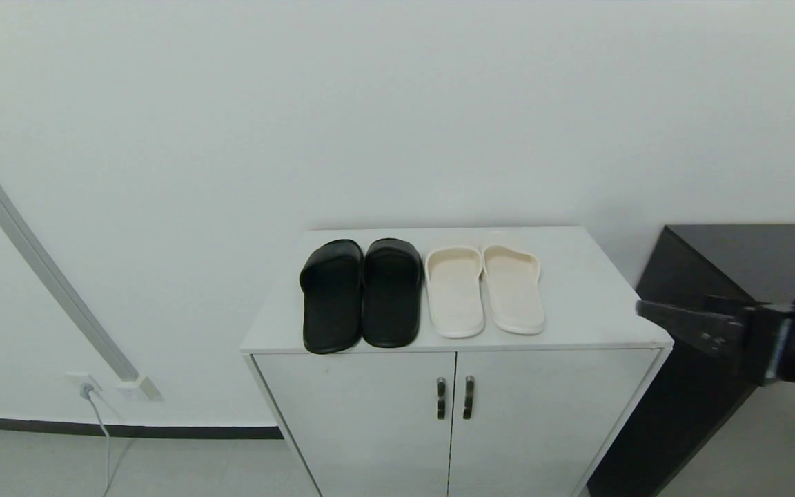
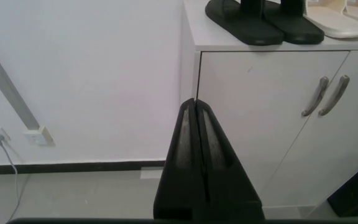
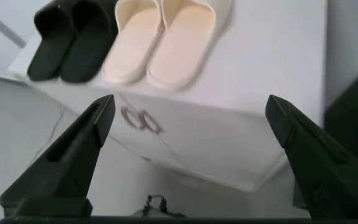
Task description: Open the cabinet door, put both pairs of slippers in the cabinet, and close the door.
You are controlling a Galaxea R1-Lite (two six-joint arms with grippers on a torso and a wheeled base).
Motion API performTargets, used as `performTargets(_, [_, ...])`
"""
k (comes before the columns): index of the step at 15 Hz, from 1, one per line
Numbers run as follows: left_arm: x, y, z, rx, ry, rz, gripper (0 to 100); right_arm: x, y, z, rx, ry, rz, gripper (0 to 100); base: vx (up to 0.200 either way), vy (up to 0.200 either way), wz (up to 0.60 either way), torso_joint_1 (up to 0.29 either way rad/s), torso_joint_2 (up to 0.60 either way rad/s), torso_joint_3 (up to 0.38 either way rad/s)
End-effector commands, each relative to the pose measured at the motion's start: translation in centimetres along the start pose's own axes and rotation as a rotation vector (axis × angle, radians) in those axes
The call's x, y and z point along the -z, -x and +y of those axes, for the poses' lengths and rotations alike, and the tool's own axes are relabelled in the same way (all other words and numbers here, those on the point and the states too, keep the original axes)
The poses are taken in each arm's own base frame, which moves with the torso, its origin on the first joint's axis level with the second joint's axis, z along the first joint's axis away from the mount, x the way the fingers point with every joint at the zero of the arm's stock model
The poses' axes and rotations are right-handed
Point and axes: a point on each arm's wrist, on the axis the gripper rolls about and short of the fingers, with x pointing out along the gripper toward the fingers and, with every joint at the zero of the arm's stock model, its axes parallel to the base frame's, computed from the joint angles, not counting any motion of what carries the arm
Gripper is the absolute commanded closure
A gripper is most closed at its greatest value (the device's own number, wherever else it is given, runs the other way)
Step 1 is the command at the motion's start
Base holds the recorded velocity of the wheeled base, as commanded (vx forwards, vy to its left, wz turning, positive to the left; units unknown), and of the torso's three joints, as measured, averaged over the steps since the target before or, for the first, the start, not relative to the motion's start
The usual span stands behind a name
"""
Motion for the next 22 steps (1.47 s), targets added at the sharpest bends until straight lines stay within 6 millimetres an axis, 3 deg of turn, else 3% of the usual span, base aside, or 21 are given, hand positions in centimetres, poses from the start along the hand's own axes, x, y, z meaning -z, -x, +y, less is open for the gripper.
performTargets(1, [0.0, 0.0, 0.0, 0.0, 0.001, 0.001, 100, 0.5, -7.3, 3.6, 0.053, 0.01, 0.042, 0, 0.0, 0.0, 0.0, 0.0, 0.0, 0.0])
performTargets(6, [0.0, 0.0, 0.0, 0.0, 0.002, 0.001, 100, 0.7, -11.7, 7.9, 0.082, -0.015, 0.027, 0, 0.0, 0.0, 0.0, 0.0, 0.0, 0.0])
performTargets(11, [0.0, 0.0, 0.0, 0.0, 0.002, 0.001, 100, 1.5, -16.7, 9.8, 0.193, -0.002, 0.005, 0, 0.0, 0.0, 0.0, 0.0, 0.0, 0.0])
performTargets(15, [0.0, 0.0, 0.0, 0.0, 0.002, 0.001, 100, 2.3, -20.3, 10.2, 0.252, 0.009, -0.009, 0, 0.0, 0.0, 0.0, 0.0, 0.0, 0.0])
performTargets(22, [0.0, 0.0, 0.0, 0.0, 0.002, 0.001, 100, 3.4, -24.9, 8.6, 0.287, 0.082, -0.049, 0, 0.0, 0.0, 0.0, 0.0, 0.0, 0.0])
